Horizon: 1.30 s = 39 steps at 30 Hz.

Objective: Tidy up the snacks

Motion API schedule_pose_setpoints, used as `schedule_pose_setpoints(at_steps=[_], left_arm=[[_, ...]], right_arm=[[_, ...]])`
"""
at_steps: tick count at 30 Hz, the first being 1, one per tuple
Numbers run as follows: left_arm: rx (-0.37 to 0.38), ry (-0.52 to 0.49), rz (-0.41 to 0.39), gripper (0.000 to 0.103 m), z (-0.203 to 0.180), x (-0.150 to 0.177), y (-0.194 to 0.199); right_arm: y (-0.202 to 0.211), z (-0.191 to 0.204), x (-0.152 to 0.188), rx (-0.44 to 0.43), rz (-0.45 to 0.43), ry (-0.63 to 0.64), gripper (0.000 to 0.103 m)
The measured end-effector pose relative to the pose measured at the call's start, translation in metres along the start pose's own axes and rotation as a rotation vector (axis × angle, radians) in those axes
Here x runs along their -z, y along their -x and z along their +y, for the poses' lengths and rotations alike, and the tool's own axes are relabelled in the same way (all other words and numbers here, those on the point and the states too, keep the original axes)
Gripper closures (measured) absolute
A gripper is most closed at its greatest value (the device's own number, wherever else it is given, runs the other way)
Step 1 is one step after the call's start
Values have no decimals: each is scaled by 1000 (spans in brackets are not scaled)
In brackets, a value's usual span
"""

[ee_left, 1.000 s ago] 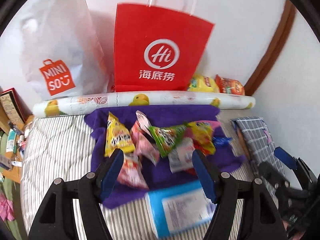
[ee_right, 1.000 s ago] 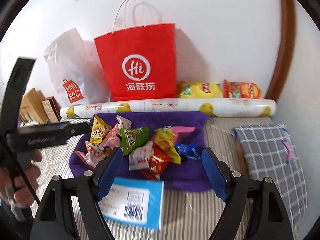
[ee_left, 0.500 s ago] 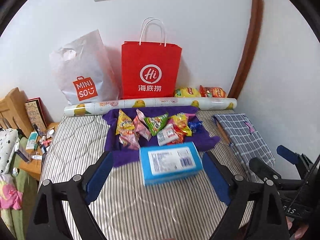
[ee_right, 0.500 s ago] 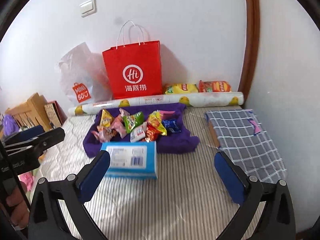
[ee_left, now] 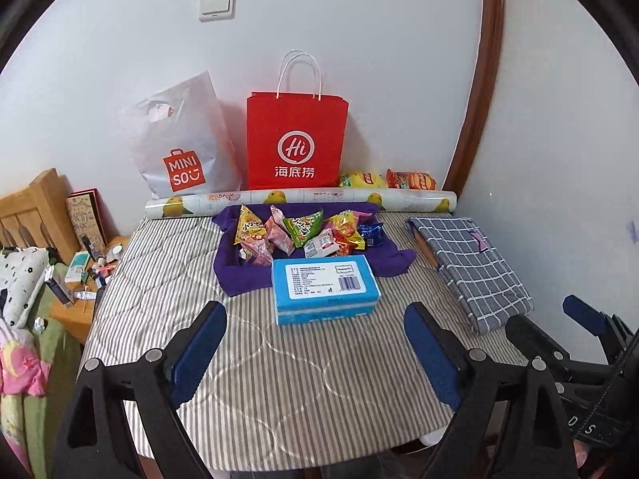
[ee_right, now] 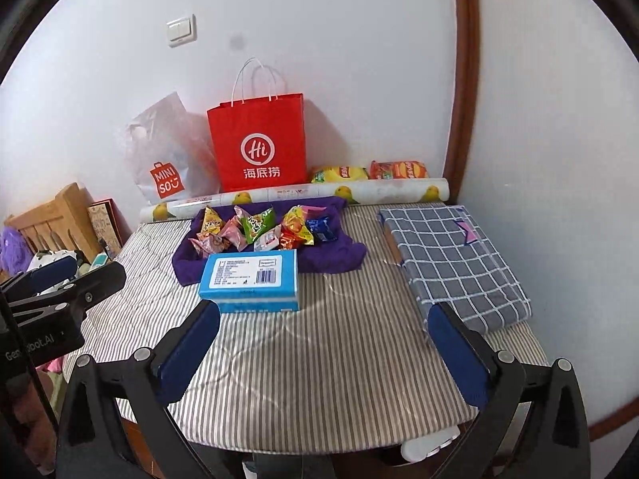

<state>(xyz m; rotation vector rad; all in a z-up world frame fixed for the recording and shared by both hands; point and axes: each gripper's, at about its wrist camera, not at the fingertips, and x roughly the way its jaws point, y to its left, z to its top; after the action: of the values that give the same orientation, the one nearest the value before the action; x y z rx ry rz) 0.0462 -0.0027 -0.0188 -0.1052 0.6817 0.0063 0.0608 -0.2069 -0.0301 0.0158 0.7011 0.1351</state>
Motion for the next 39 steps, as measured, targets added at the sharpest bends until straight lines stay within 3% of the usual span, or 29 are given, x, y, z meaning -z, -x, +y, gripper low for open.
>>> schedule_pose_setpoints(at_steps=[20,39], left_arm=[[-12,-23,-29,13,-17,12,19],[-16,-15,-22,13,-12,14,21]], right_arm=[[36,-11,15,17,-38,-21,1],[40,-1,18,12,-43,-7,1]])
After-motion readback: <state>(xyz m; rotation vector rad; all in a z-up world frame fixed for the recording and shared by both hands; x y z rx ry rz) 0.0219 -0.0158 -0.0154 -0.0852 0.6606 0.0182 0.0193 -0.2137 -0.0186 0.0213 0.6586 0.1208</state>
